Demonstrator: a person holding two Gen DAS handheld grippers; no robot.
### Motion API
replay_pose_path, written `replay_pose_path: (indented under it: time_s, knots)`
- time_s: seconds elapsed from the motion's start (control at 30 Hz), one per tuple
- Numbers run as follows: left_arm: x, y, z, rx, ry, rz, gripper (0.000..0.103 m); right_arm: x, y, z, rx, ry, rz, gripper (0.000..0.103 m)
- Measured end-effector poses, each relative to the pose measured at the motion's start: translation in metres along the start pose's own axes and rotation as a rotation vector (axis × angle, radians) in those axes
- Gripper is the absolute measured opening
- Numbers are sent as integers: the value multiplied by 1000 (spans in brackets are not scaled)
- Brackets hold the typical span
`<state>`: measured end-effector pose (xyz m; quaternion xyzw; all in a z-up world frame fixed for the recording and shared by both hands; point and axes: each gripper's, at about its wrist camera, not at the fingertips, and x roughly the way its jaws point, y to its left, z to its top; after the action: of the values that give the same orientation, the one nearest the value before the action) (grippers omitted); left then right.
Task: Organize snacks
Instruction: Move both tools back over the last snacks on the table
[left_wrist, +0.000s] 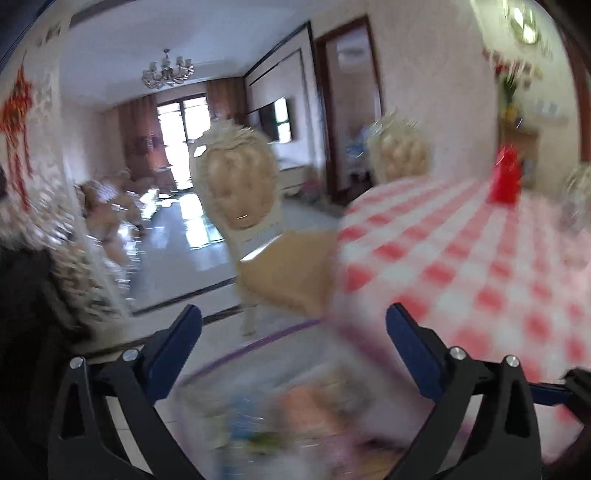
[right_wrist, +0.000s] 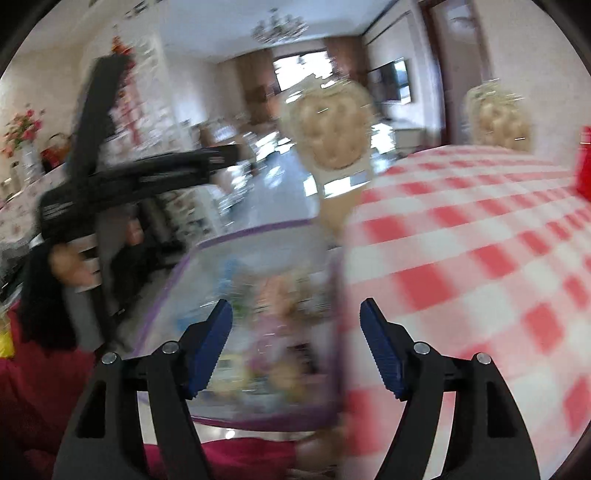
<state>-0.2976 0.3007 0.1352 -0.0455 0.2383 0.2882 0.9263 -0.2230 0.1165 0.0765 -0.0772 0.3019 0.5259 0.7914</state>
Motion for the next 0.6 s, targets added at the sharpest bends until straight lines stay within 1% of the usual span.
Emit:
replay_pose_path:
  time_s: [0.03,0.07,0.13,0.17,0.23,0.27,0.3,0.37,0.43,0.47,0.5,0.6]
  knots:
    - [-2,-16,3,-21,0,-68,101,-9,-14,0,18,-14,-41,73]
    - [-2,-28,5,-26,5,-114,101,-23,-37,0,55,-33,-110,76]
    - [4,-75,8,-4,34,-247,101,-44,-73,-3,124,-63,-210,78]
    - [11,-111,8,38,63,-323,101,-55,-94,-6,168,-72,-256,78]
    - [22,-164,6,94,96,-420,101,-85,-147,-20,300,-78,-368,78]
    - [28,-191,5,115,114,-469,101,-94,-163,-25,334,-83,-404,78]
    - [38,-224,4,134,144,-526,101,-111,-189,-36,390,-93,-458,78]
    - [58,-287,2,164,210,-614,101,-135,-226,-53,465,-106,-523,78]
    - [74,-336,-2,191,249,-665,101,-166,-271,-74,549,-128,-613,78]
    - [81,-359,-3,201,255,-680,101,-177,-289,-81,581,-133,-646,78]
    - [90,-389,-1,210,254,-692,101,-185,-305,-87,607,-136,-664,78]
    - [116,-454,8,203,242,-719,101,-209,-355,-97,677,-144,-719,78]
